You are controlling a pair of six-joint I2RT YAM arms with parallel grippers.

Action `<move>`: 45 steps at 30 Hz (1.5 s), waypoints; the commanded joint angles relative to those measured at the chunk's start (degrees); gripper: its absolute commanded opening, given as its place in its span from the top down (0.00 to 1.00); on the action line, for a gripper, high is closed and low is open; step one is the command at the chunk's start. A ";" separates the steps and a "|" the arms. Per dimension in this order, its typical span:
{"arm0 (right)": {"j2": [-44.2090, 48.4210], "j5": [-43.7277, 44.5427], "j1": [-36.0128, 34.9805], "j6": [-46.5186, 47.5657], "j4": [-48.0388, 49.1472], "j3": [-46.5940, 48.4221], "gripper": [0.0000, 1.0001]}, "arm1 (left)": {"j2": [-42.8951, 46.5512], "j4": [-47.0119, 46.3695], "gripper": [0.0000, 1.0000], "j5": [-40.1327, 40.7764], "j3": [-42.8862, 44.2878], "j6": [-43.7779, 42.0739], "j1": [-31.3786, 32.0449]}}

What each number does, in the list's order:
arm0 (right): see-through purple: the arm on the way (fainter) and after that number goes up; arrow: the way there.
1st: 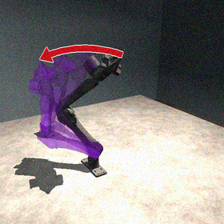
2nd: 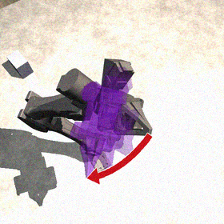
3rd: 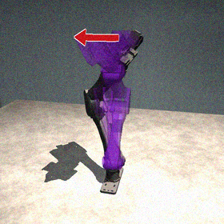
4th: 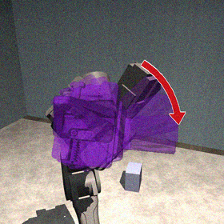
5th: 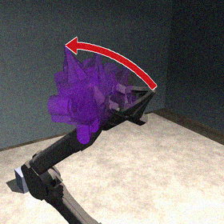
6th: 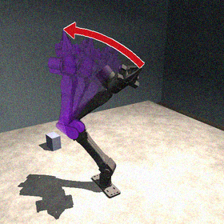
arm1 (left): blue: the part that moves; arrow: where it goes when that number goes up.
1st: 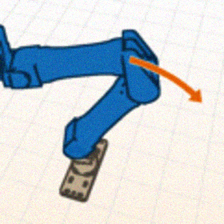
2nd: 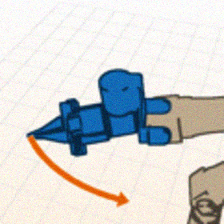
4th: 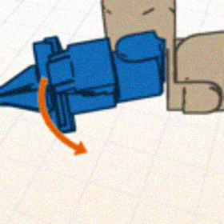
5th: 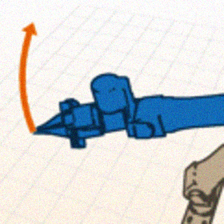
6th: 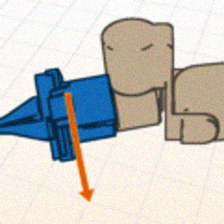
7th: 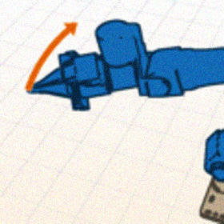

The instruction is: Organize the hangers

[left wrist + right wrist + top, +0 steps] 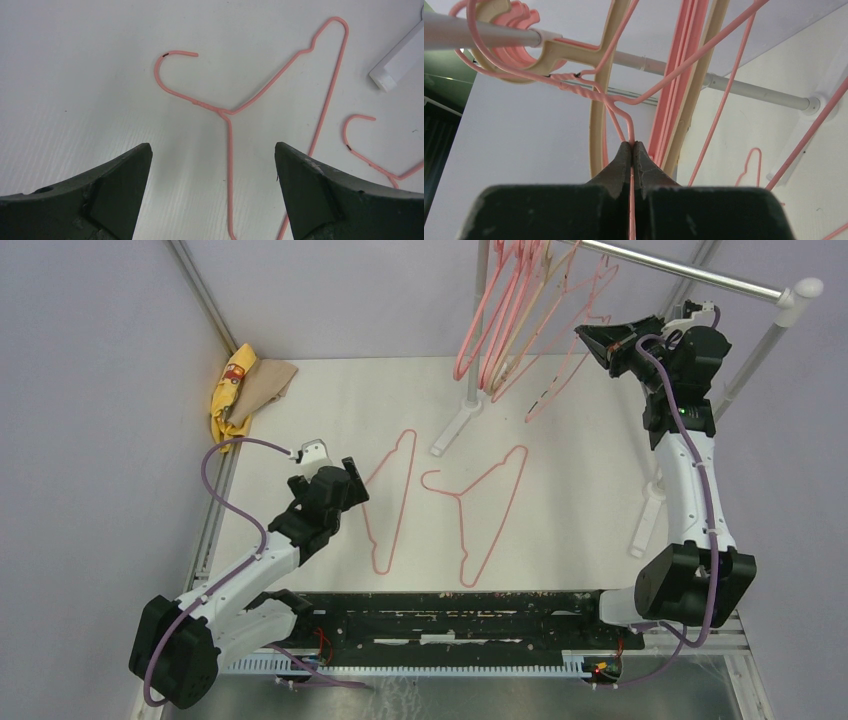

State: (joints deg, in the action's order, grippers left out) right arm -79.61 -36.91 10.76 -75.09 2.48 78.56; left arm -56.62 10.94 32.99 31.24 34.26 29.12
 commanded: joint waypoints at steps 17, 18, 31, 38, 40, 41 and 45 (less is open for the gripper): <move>8.46 2.71 0.03 1.79 6.50 -2.49 0.99 | 1.12 -1.89 0.01 1.80 0.25 -0.81 0.23; 7.46 3.56 -0.03 1.60 7.18 -2.27 0.99 | 1.28 -1.67 0.01 2.01 0.17 -0.92 0.25; 8.15 2.94 -3.88 3.84 6.59 -0.17 0.99 | -0.64 -1.95 0.01 3.20 0.43 -1.83 0.23; 11.85 3.15 -4.95 3.28 6.90 -2.28 0.99 | -2.47 -2.96 0.01 2.92 0.06 -1.92 0.23; 12.12 3.38 -5.63 2.60 7.51 -2.57 0.99 | -2.44 -3.30 0.01 2.89 -0.40 -1.83 0.23; 12.43 4.08 -5.99 2.96 7.12 -2.74 0.99 | -2.37 -3.56 0.01 2.89 -0.68 -1.83 0.24; 11.09 6.53 -6.15 4.38 6.89 -1.56 0.99 | -2.44 -3.61 0.01 3.09 -0.63 -2.25 0.23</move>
State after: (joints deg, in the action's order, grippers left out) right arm -67.48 -32.84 4.97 -72.01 6.66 75.24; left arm -59.07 10.17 34.44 30.52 34.26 29.12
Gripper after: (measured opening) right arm 0.015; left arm 0.991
